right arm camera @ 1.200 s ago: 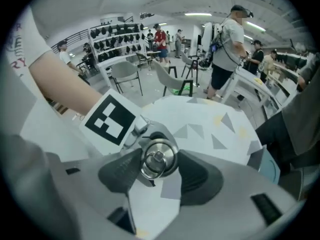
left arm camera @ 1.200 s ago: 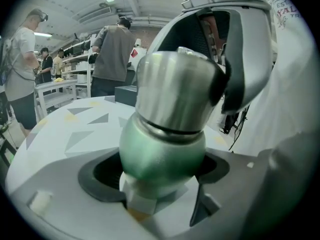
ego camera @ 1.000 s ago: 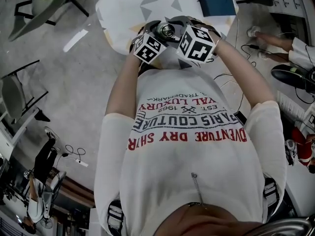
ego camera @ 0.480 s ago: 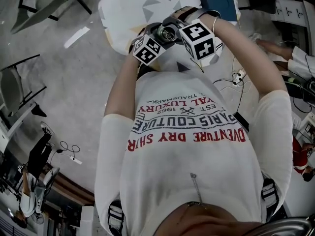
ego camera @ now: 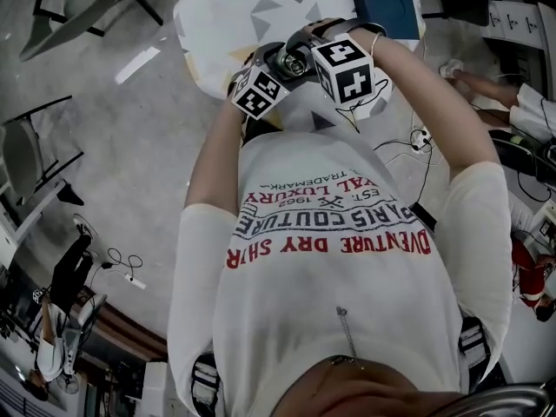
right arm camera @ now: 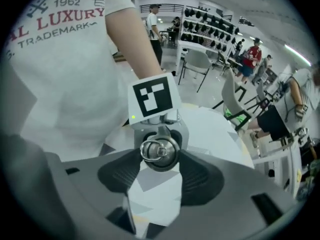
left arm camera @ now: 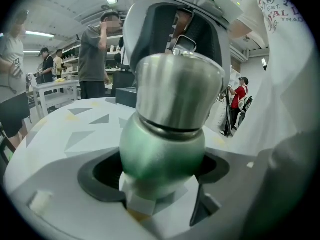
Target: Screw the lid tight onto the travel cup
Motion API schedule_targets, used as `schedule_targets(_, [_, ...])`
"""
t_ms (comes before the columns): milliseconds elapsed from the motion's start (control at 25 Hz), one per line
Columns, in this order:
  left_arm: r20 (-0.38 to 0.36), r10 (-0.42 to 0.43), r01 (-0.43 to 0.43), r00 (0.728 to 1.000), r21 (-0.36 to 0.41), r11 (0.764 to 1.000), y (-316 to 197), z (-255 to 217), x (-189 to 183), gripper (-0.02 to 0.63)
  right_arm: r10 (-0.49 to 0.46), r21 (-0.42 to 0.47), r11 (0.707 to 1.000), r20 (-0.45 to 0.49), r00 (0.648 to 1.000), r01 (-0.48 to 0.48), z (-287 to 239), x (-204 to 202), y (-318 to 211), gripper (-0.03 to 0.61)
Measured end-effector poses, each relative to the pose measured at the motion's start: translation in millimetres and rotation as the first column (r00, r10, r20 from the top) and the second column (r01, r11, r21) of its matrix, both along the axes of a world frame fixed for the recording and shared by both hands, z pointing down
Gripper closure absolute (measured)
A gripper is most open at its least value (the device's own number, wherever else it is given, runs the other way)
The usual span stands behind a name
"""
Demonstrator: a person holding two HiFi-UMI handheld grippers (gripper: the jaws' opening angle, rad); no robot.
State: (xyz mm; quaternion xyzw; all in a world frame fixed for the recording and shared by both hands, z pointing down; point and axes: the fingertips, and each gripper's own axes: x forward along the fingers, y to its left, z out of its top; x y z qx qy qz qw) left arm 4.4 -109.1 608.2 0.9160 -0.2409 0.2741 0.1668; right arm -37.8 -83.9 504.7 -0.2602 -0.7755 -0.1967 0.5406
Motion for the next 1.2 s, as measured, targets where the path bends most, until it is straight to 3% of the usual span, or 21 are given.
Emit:
schedule_targets(120, [-0.002,-0.004,0.004,1.000,0.001,1.000,0.4,0.3,0.8,0.204,0.118,-0.014,0.993,-0.002,0.993,-0.118,-0.3,-0.9,-1.4,0.328])
schedule_targets(240, [-0.006,-0.012,0.012,1.000,-0.001,1.000,0.5,0.7,-0.2,0.202,0.284,-0.037,0.958,-0.015,0.959,-0.285,-0.9,-4.0,-4.2,0.328])
schedule_targets(360, [-0.008,-0.015,0.015,1.000,-0.004,1.000,0.2,1.6,-0.5,0.202,0.430,-0.043,0.902,-0.011,0.903,-0.430,-0.6,-5.4,-7.1,0.328])
schedule_targets(520, [-0.011,-0.007,0.007,1.000,-0.008,1.000,-0.1,2.0,0.6,0.202,0.595,-0.035,0.803,0.007,0.804,-0.594,0.2,-5.1,-10.6,0.328])
schedule_targets(720, [-0.022,-0.010,0.010,1.000,-0.010,1.000,0.1,2.4,-0.7,0.198,0.711,-0.026,0.703,0.007,0.703,-0.711,1.5,-6.5,-12.8,0.328])
schedule_targets(800, [-0.023,-0.010,0.010,1.000,-0.011,1.000,0.0,2.7,-0.2,0.198,0.733,-0.026,0.680,0.008,0.680,-0.733,1.4,-5.4,-13.4,0.328])
schedule_targets(880, [-0.022,-0.011,0.010,1.000,-0.018,1.000,0.1,2.9,0.0,0.199,0.734,-0.030,0.679,0.014,0.679,-0.734,0.2,-4.6,-12.8,0.328])
schedule_targets(960, [-0.016,-0.006,0.005,1.000,-0.027,1.000,0.2,3.0,-0.2,0.198,0.712,-0.037,0.702,0.019,0.701,-0.712,-2.6,-4.3,-10.5,0.328])
schedule_targets(1080, [-0.007,0.010,-0.010,1.000,-0.031,0.999,1.6,2.8,1.0,0.199,0.599,0.001,0.801,0.017,0.801,-0.599,-7.6,1.9,-8.8,0.299])
schedule_targets(1200, [-0.005,0.006,-0.006,1.000,-0.033,0.999,2.2,2.8,0.9,0.199,0.420,0.033,0.906,0.024,0.907,-0.421,-12.2,6.1,-12.5,0.299])
